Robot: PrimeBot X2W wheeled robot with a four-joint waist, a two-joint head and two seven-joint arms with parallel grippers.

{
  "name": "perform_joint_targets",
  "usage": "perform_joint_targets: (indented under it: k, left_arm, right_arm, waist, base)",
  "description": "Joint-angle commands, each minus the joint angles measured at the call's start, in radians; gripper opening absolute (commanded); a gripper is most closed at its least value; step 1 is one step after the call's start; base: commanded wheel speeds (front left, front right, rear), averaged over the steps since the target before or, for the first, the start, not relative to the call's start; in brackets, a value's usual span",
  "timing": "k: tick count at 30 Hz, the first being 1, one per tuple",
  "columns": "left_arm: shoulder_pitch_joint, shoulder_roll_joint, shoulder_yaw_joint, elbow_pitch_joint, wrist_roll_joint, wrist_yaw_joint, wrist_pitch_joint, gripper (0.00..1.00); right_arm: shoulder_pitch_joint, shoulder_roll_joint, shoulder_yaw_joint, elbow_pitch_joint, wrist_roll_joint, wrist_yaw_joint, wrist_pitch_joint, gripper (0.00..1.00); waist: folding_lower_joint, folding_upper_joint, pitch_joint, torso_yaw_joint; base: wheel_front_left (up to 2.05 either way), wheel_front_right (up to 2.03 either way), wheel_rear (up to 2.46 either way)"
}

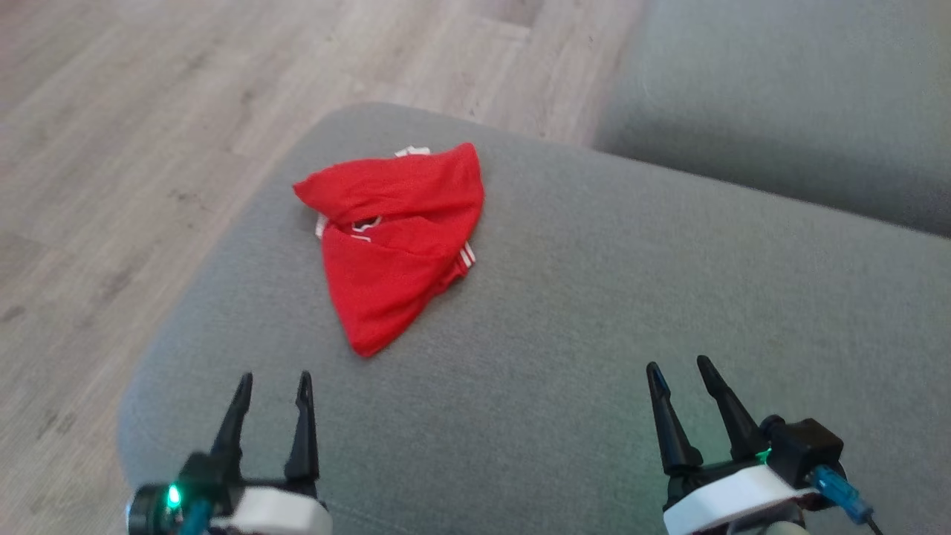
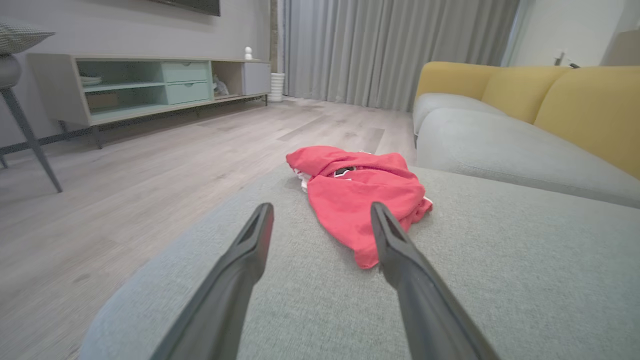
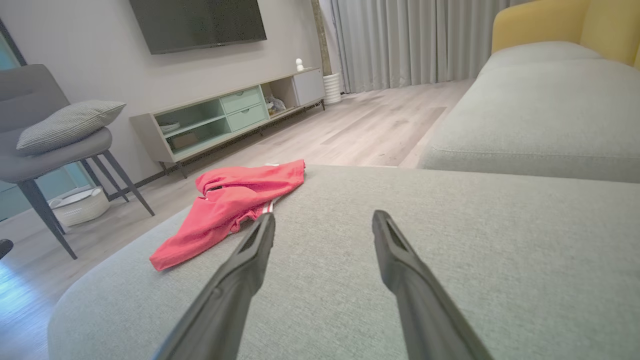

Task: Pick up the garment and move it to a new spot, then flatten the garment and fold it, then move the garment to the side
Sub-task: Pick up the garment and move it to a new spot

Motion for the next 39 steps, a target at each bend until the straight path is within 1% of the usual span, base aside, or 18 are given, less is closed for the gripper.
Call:
perform_joint_targets:
  k: [1, 3, 5, 9, 12, 16, 18, 21, 28, 29, 30, 31, 35, 39]
  left_arm:
    - [-0.087, 0.018, 0.03, -0.022, 0.008, -0.006, -0.001, 1.0]
    - [-0.15, 0.036, 0.016, 0.002, 0.016, -0.028, 0.019, 1.0]
    - [-0.223, 0.054, -0.002, 0.033, 0.023, -0.054, 0.062, 1.0]
    - [-0.371, 0.093, -0.07, 0.122, 0.027, -0.107, 0.217, 1.0]
    - [-0.466, 0.123, -0.123, 0.189, 0.014, -0.123, 0.316, 1.0]
    - [-0.563, 0.151, -0.166, 0.277, -0.029, -0.127, 0.415, 1.0]
    - [-0.6, 0.165, -0.178, 0.313, -0.048, -0.128, 0.424, 1.0]
    - [-0.636, 0.19, -0.186, 0.37, -0.058, -0.128, 0.408, 1.0]
    - [-0.667, 0.202, -0.189, 0.476, -0.089, -0.128, 0.375, 1.0]
    - [-0.67, 0.201, -0.193, 0.489, -0.095, -0.128, 0.368, 0.8]
    - [-0.673, 0.196, -0.19, 0.498, -0.112, -0.128, 0.355, 0.3]
    - [-0.676, 0.191, -0.188, 0.508, -0.132, -0.128, 0.344, 0.0]
    - [-0.695, 0.187, -0.211, 0.508, -0.174, -0.128, 0.268, 0.0]
    - [-0.706, 0.193, -0.242, 0.465, -0.215, -0.128, 0.164, 0.0]
  right_arm:
    - [-0.033, -0.005, 0.017, -0.03, -0.013, 0.007, -0.011, 1.0]
    - [-0.045, -0.005, 0.007, -0.031, -0.029, 0.007, -0.011, 1.0]
    - [-0.059, -0.005, -0.007, -0.032, -0.045, 0.007, -0.011, 1.0]
    - [-0.095, -0.005, -0.029, -0.038, -0.07, 0.007, -0.011, 1.0]
    - [-0.116, -0.005, -0.041, -0.042, -0.08, 0.007, -0.011, 1.0]
    - [-0.14, -0.005, -0.051, -0.043, -0.087, 0.007, -0.011, 1.0]
    - [-0.148, -0.005, -0.052, -0.042, -0.089, 0.007, -0.011, 1.0]
    - [-0.157, -0.005, -0.053, -0.035, -0.089, 0.007, -0.011, 1.0]
    - [-0.163, -0.005, -0.058, -0.029, -0.085, 0.007, -0.011, 1.0]
    - [-0.164, -0.005, -0.06, -0.028, -0.084, 0.007, -0.011, 1.0]
    - [-0.165, -0.005, -0.062, -0.027, -0.083, 0.007, -0.011, 1.0]
    - [-0.165, -0.005, -0.063, -0.026, -0.083, 0.007, -0.011, 1.0]
    - [-0.162, -0.005, -0.065, -0.017, -0.087, 0.007, -0.011, 1.0]
    - [-0.156, -0.005, -0.059, -0.005, -0.086, 0.007, -0.011, 1.0]
  waist:
    - [0.0001, 0.0, 0.036, -0.03]
    - [0.0001, 0.0, 0.07, -0.052]
    - [0.0001, 0.0, 0.106, -0.074]
    - [0.0001, 0.0, 0.173, -0.125]
    - [0.0001, 0.0, 0.214, -0.163]
    - [0.0001, 0.0, 0.258, -0.203]
    - [0.0001, 0.0, 0.276, -0.219]
    - [0.0001, 0.0, 0.292, -0.241]
    - [0.0001, 0.0, 0.295, -0.265]
    - [0.0001, 0.0, 0.294, -0.267]
    - [0.0001, 0.0, 0.292, -0.269]
    - [0.0001, 0.0, 0.29, -0.269]
    - [0.0001, 0.0, 0.273, -0.27]
    - [0.0001, 0.0, 0.232, -0.282]
  base:
    - [0.0, 0.0, 0.0]
    - [0.0, 0.0, 0.0]
    - [0.0, 0.0, 0.0]
    - [0.0, 0.0, 0.0]
    - [0.0, 0.0, 0.0]
    - [0.0, 0.0, 0.0]
    - [0.0, 0.0, 0.0]
    - [0.0, 0.0, 0.0]
    - [0.0, 0.0, 0.0]
    - [0.0, 0.0, 0.0]
    - [0.0, 0.0, 0.0]
    - [0.0, 0.0, 0.0]
    - [0.0, 0.0, 0.0]
    - [0.0, 0.0, 0.0]
